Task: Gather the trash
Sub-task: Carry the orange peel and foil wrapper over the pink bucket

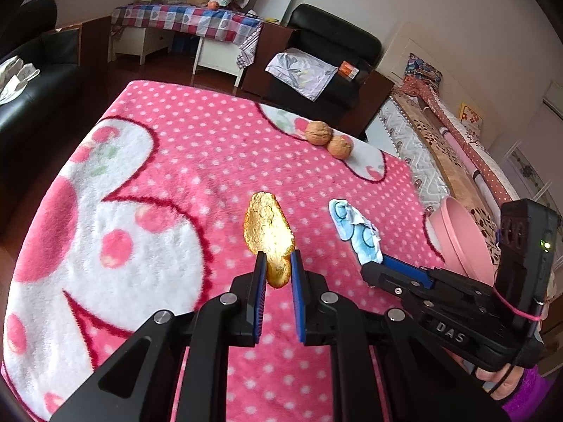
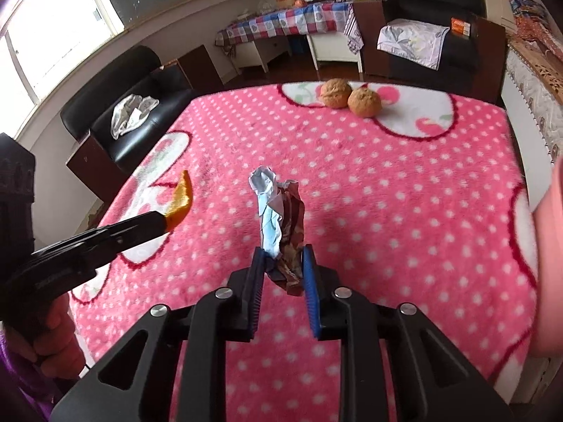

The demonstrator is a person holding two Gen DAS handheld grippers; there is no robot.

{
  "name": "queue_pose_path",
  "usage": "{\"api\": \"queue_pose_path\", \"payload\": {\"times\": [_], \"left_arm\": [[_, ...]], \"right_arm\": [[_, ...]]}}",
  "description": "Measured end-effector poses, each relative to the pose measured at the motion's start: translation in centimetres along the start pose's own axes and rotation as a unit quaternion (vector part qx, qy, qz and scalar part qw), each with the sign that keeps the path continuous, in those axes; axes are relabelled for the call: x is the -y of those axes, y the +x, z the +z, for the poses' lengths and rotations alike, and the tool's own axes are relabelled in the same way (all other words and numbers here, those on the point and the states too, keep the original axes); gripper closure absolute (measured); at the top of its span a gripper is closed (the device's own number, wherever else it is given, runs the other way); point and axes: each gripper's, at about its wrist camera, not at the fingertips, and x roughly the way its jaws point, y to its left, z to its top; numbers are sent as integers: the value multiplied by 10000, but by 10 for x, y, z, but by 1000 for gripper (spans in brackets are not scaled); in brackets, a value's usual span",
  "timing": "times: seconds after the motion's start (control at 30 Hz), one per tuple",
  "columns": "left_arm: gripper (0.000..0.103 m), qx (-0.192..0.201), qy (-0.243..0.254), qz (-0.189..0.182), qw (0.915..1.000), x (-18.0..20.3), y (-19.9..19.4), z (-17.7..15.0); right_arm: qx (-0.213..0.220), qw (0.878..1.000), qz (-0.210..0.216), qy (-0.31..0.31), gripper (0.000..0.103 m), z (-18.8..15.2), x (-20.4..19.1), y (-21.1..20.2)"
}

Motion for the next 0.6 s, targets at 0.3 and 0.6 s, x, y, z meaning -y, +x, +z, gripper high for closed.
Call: {"api": "queue_pose_path", "payload": {"times": [0.3, 0.6], "left_arm": [[90, 68, 404, -199, 9990, 41, -1, 8], [90, 145, 975, -535, 9937, 105, 2, 16]], "right_arm": [[483, 9979, -113, 425, 81, -10, 23, -49], [926, 9909, -433, 873, 81, -25, 62, -95]]}}
